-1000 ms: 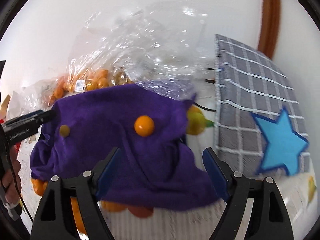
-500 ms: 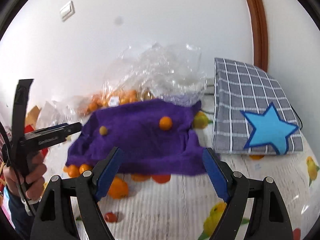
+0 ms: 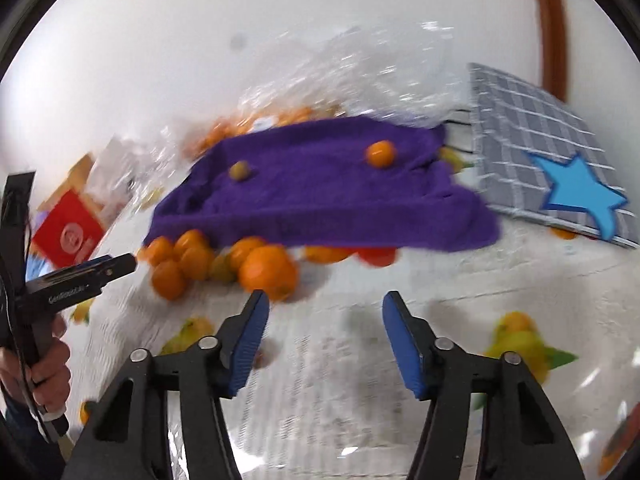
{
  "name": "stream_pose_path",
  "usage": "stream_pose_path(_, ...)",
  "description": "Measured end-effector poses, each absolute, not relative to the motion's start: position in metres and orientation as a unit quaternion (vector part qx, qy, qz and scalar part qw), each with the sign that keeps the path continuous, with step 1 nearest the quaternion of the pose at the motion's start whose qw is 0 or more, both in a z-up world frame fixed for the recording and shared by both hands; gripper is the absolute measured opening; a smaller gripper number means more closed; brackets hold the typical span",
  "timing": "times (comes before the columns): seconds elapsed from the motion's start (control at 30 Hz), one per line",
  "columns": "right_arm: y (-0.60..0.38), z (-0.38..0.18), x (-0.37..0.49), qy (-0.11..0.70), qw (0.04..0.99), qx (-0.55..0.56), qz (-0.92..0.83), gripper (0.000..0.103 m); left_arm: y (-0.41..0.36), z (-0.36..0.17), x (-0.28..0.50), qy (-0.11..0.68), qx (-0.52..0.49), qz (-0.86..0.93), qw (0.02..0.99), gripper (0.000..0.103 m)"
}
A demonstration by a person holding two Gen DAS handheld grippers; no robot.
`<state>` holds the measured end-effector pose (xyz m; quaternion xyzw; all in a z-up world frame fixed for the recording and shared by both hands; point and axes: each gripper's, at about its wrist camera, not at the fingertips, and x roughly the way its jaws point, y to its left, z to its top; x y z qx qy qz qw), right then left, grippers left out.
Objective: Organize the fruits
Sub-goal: 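Grasp the small red fruit with the right gripper while the left gripper grasps a large orange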
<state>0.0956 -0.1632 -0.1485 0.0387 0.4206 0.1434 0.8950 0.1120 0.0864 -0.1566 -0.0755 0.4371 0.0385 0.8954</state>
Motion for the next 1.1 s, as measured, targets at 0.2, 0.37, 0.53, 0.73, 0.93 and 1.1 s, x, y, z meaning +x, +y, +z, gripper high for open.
stream_pose_path(0.2,-0.130,-0.156,0.079,0.413,0.890,0.010,0.193,0.058,0.094,-0.163,0.089,0.437,-0.075,0.054,0.895,0.044)
stream_pose_path(0.37,-0.120,-0.171,0.087,0.434,0.879,0.004,0.197,0.045,0.093,-0.164,0.083,0.432,-0.090,0.052,0.896,0.045)
stream_pose_path(0.53,-0.119,-0.179,0.087,0.449,0.867,-0.002,0.217,0.031,0.083,-0.168,0.092,0.434,-0.102,0.033,0.895,0.045)
stream_pose_path(0.73,-0.136,-0.177,0.083,0.437,0.875,0.000,0.209,0.024,0.058,-0.171,0.101,0.426,-0.093,-0.002,0.900,0.045)
stream_pose_path(0.93,-0.182,-0.173,0.095,0.421,0.895,0.011,0.150,0.024,0.036,-0.175,0.122,0.424,-0.070,-0.009,0.903,0.045)
stream_pose_path(1.1,-0.213,-0.176,0.102,0.421,0.896,0.053,0.132,0.024,0.033,-0.186,0.132,0.418,-0.079,0.013,0.905,0.048)
